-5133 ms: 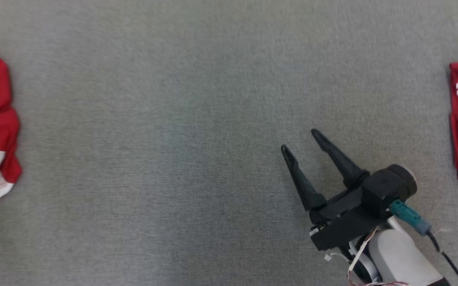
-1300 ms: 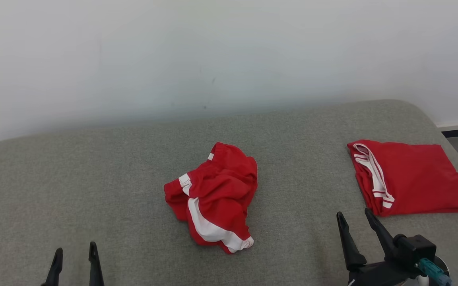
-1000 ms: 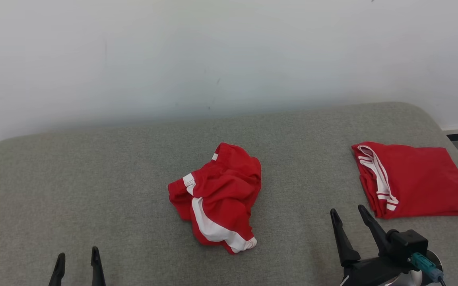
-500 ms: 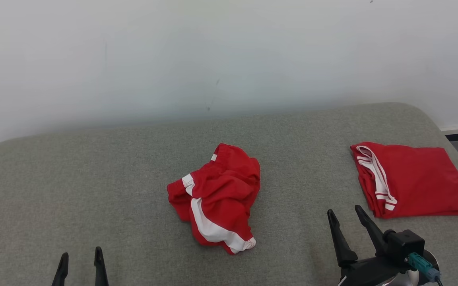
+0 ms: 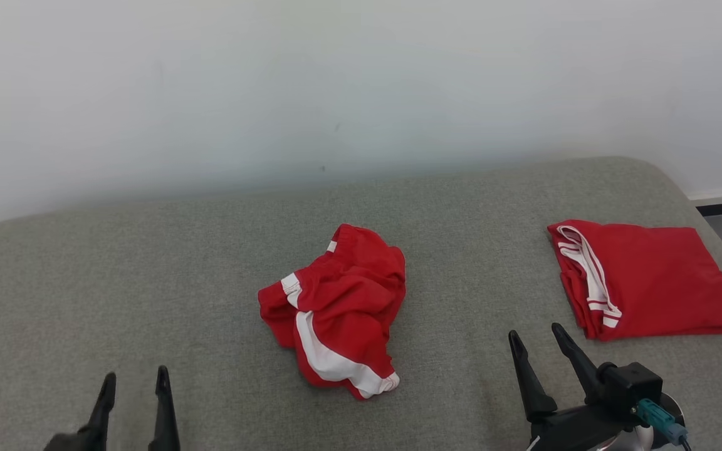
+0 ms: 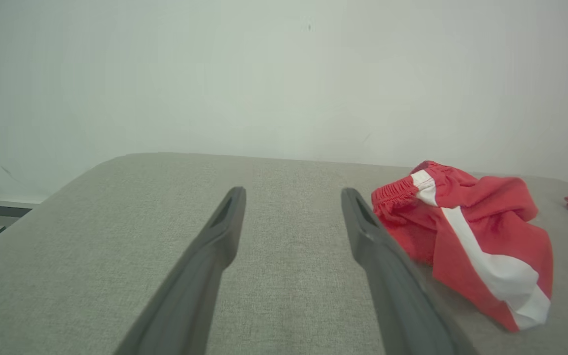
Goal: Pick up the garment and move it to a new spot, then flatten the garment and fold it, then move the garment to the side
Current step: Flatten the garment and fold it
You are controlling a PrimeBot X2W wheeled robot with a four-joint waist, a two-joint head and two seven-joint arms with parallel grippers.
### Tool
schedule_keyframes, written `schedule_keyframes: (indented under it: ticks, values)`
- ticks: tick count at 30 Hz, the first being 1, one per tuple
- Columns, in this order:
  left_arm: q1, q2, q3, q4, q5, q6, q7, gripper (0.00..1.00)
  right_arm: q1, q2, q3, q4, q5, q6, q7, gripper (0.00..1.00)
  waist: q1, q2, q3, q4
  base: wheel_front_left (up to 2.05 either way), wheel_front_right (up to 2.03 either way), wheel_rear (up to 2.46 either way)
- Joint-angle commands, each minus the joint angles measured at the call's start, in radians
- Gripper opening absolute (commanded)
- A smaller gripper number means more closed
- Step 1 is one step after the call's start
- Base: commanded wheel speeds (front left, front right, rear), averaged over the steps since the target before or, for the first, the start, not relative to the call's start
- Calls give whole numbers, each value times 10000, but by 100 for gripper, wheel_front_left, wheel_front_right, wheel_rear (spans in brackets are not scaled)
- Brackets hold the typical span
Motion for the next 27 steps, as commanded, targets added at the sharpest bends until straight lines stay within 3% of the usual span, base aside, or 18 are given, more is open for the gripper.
schedule_keyframes:
  ticks: [1,7,13,20,27]
  values:
    - [-338,91,-63,111,75,-72,52,100,-105,0,38,-34,51,-29,-39,100,1,-1,90,-89,0,0,0]
    - [-1898,593,-445,1029,47,-639,1020,100,-239,11,308,-140,71,-29,-14,100,1,-1,472,-561,0,0,0]
    - [-3727,1235,-1245,2714,340,-1198,1697,100,-619,-49,765,-215,173,-29,63,100,1,-1,1094,-1515,0,0,0]
    - [-4747,1675,-1854,3848,402,-1384,1906,100,-987,-26,906,-282,243,-29,-20,100,1,-1,1836,-2230,0,0,0]
    - [-5086,1989,-2503,4374,139,-1446,1893,100,-1046,14,835,-235,254,-29,-132,100,1,-1,2057,-2412,0,0,0]
